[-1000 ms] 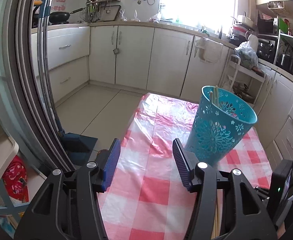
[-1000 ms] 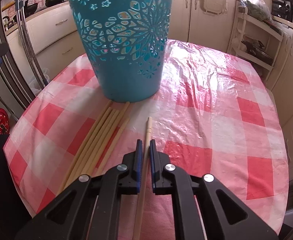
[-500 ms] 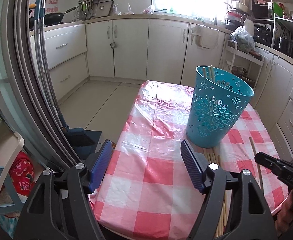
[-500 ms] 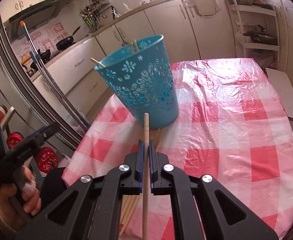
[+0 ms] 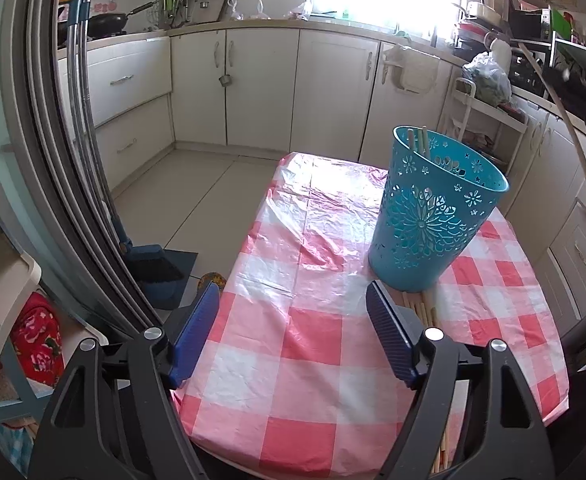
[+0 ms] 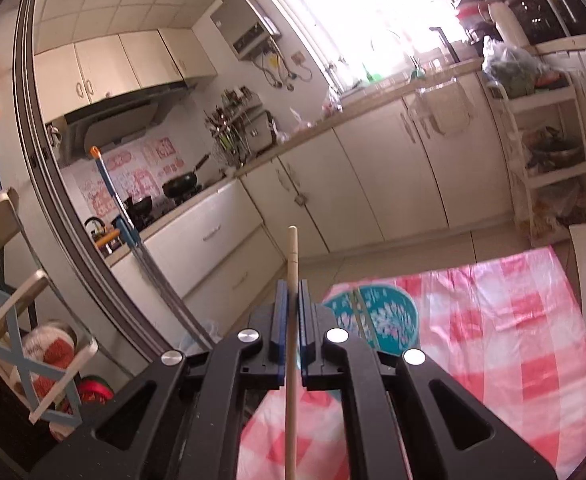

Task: Organize utensils
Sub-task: 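Lift the chopstick with the right tool over the basket and open it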

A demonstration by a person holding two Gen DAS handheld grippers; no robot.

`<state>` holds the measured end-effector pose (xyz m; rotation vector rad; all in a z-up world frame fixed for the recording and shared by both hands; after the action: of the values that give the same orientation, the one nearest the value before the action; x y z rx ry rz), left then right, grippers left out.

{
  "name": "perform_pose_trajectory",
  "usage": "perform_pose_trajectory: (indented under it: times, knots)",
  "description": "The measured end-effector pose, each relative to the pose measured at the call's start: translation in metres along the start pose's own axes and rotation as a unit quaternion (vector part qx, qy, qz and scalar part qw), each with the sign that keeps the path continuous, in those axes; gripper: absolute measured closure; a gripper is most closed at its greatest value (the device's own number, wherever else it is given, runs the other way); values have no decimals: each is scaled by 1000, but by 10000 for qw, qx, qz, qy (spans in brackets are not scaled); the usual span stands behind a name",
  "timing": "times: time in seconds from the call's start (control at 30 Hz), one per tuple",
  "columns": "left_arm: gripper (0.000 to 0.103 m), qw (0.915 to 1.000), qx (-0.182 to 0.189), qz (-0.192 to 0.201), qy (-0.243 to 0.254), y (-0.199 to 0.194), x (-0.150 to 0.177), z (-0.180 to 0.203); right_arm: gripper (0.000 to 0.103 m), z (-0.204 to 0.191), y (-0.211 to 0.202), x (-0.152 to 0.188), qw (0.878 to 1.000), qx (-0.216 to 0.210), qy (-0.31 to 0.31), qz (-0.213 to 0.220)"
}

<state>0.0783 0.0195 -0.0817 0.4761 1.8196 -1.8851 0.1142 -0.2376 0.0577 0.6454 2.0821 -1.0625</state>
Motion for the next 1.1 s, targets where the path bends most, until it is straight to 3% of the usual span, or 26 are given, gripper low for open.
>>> perform_pose_trajectory:
  times: [0.17, 0.27, 0.43, 0.67, 0.9, 1.1]
  knots:
    - [28, 10000, 44, -59, -61, 4, -1, -3, 97, 0, 27, -42, 9966, 359, 167, 719]
    - [28, 9998, 60, -134, -98, 9, 0, -6, 97, 2, 48, -49, 9935, 713, 10, 885]
    - [28, 9994, 58, -266, -196, 21, 2, -13, 97, 13, 83, -39, 9916, 1135, -195, 585]
    - [28, 9988, 86, -397, -285, 33, 2, -17, 97, 24, 96, -20, 9895, 1375, -354, 283]
    - [25, 9992, 61, -289, -263, 23, 2, -12, 97, 19, 82, -5, 9895, 1341, -533, 30]
    - [22, 9996, 34, -168, -240, 9, 4, -11, 90, 9, 26, 7, 9900, 1242, -580, 321]
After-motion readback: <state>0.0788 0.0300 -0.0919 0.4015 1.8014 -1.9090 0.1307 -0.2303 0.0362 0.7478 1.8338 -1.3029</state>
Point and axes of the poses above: each gripper's, at about its wrist camera, not at the fingertips, and y roughly the way its jaws point, z to its right, x to its underside, the point moved 1 cm from there along y, roughly the way its jaws point, and after that the axes turned 15 degrees about -z, right-handed, at the moved point
